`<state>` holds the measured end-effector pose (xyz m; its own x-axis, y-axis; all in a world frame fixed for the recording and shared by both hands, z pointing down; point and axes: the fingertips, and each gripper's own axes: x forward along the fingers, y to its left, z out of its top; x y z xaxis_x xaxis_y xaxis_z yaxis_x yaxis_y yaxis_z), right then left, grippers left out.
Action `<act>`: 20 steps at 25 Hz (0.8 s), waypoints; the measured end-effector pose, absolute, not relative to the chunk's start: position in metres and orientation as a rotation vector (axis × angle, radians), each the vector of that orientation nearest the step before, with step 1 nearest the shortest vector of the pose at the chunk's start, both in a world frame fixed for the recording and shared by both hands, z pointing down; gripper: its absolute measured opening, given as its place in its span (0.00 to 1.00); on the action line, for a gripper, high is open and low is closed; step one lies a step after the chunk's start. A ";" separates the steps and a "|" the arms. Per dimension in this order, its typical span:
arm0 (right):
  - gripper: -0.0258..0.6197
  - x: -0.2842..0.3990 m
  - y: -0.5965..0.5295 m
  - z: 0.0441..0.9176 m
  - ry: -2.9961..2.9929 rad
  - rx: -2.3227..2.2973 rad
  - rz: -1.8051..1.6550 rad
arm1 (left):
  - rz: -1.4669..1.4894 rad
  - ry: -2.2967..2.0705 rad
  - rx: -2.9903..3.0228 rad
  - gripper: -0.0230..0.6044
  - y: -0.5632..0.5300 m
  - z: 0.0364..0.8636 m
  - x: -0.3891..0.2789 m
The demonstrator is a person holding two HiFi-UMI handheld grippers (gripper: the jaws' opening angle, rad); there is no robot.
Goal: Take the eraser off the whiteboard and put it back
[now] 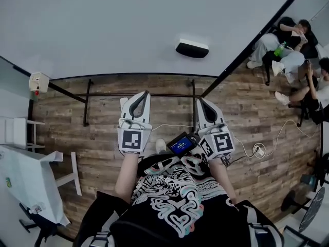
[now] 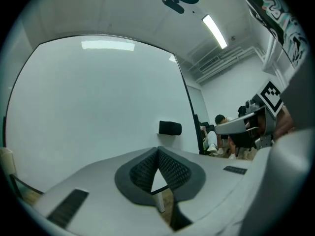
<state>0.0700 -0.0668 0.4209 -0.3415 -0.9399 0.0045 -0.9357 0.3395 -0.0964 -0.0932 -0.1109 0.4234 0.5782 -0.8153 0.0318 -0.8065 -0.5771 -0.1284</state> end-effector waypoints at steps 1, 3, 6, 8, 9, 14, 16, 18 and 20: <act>0.04 0.071 -0.066 0.419 2.526 -1.761 -0.127 | -0.126 1.397 -2.697 0.07 -0.109 0.422 -0.092; 0.04 0.076 -0.065 0.414 2.528 -1.751 -0.108 | -0.107 1.409 -2.690 0.07 -0.106 0.419 -0.088; 0.04 0.089 -0.065 0.409 2.515 -1.762 -0.093 | -0.112 1.404 -2.671 0.07 -0.104 0.414 -0.078; 0.04 0.093 -0.064 0.410 2.509 -1.767 -0.100 | -0.120 1.402 -2.676 0.07 -0.101 0.412 -0.074; 0.04 0.094 -0.063 0.411 2.510 -1.767 -0.106 | -0.120 1.402 -2.676 0.07 -0.100 0.411 -0.073; 0.04 0.097 -0.063 0.412 2.507 -1.753 -0.114 | -0.141 1.397 -2.674 0.07 -0.098 0.410 -0.069; 0.04 0.097 -0.064 0.411 2.502 -1.749 -0.108 | -0.127 1.387 -2.661 0.07 -0.099 0.408 -0.066; 0.04 0.097 -0.065 0.410 2.503 -1.747 -0.102 | -0.124 1.385 -2.658 0.07 -0.100 0.406 -0.065; 0.04 0.096 -0.066 0.410 2.508 -1.743 -0.097 | -0.119 1.395 -2.663 0.07 -0.100 0.406 -0.067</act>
